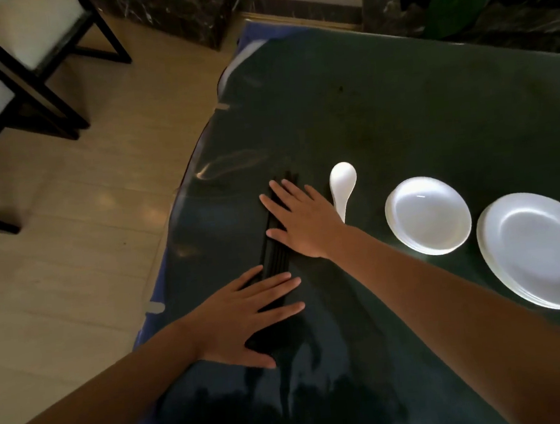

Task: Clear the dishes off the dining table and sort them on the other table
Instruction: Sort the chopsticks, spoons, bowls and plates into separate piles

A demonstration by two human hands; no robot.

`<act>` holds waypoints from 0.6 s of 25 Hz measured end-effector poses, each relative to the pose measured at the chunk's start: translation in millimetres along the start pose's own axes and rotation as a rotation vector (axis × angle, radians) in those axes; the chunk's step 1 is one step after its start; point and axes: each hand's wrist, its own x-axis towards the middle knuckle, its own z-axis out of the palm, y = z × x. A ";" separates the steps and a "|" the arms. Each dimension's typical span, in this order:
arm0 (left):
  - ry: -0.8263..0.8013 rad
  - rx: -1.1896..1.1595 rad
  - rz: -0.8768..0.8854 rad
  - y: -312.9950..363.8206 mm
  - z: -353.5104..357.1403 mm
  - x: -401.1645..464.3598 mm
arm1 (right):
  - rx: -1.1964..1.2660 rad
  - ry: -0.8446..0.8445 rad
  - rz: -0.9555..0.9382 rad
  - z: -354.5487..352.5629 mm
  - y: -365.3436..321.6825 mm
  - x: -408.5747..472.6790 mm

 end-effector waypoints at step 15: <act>0.086 -0.060 0.086 -56.6 -3.3 30.4 | -0.009 0.042 0.090 2.0 20.2 35.1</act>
